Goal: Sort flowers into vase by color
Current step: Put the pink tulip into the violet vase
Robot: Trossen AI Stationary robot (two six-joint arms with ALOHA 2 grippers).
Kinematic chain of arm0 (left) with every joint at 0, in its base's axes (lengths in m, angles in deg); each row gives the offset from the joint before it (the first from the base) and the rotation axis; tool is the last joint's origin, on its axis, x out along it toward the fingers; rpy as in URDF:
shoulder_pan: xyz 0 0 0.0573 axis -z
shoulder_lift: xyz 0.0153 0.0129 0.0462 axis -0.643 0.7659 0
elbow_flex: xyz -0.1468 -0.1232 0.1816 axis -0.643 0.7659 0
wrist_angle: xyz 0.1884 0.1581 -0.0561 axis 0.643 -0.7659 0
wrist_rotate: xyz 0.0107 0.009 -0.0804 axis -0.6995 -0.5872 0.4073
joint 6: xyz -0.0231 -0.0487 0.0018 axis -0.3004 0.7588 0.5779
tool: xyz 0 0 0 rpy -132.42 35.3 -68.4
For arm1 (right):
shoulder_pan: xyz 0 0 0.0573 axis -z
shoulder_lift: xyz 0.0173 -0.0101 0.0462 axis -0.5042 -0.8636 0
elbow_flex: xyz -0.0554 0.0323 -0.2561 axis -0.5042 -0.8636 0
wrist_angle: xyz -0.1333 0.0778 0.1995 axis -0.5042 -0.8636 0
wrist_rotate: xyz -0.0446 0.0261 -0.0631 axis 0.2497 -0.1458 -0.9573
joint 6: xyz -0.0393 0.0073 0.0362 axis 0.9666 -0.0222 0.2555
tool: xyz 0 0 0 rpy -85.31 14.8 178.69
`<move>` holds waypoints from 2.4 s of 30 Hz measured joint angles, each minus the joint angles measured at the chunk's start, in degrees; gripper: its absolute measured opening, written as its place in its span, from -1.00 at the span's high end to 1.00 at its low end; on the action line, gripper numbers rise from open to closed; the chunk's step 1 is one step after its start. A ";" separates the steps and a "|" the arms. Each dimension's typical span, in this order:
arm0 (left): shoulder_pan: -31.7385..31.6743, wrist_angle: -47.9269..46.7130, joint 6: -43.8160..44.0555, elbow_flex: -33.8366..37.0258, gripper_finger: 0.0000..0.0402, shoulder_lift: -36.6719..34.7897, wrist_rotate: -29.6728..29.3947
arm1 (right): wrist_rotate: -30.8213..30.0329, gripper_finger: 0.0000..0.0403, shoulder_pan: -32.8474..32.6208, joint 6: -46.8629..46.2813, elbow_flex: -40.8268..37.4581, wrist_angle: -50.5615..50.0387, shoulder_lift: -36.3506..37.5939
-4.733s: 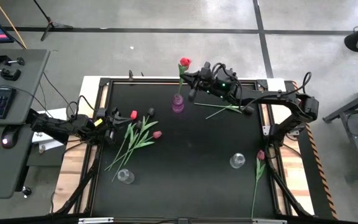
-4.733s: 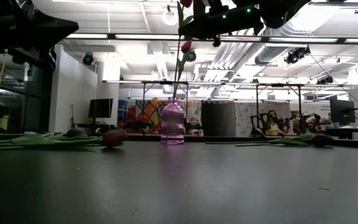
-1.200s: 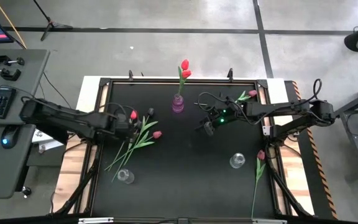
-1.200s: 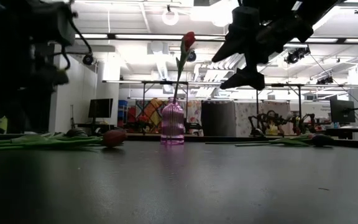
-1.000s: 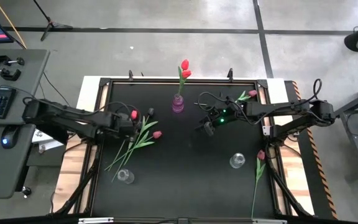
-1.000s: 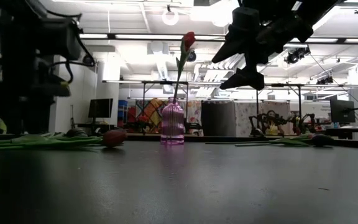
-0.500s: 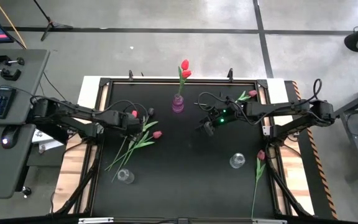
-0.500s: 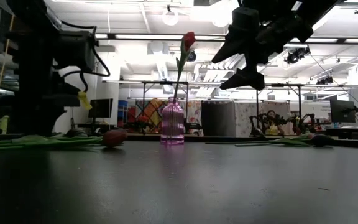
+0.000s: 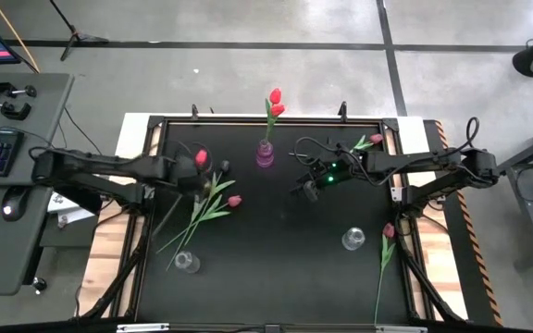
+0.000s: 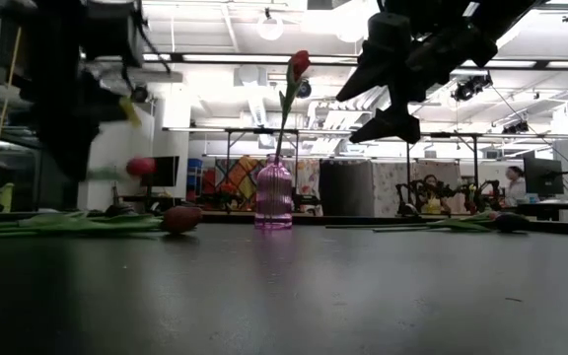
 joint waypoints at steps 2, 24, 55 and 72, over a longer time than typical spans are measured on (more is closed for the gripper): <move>-0.51 1.35 -2.06 -3.45 0.99 -2.10 -4.44 | -0.71 -0.60 0.00 0.37 0.00 0.00 0.00; -16.86 107.04 -41.95 -2.38 1.00 13.24 2.79 | -5.12 -0.60 0.00 0.37 0.00 1.26 0.00; -21.93 106.98 -42.58 -2.51 1.00 11.37 13.96 | -5.48 -0.60 -0.04 0.37 0.00 1.36 0.00; -22.58 111.68 -41.68 -2.51 1.00 15.81 12.13 | -5.26 -0.60 -0.04 0.37 0.00 1.36 0.00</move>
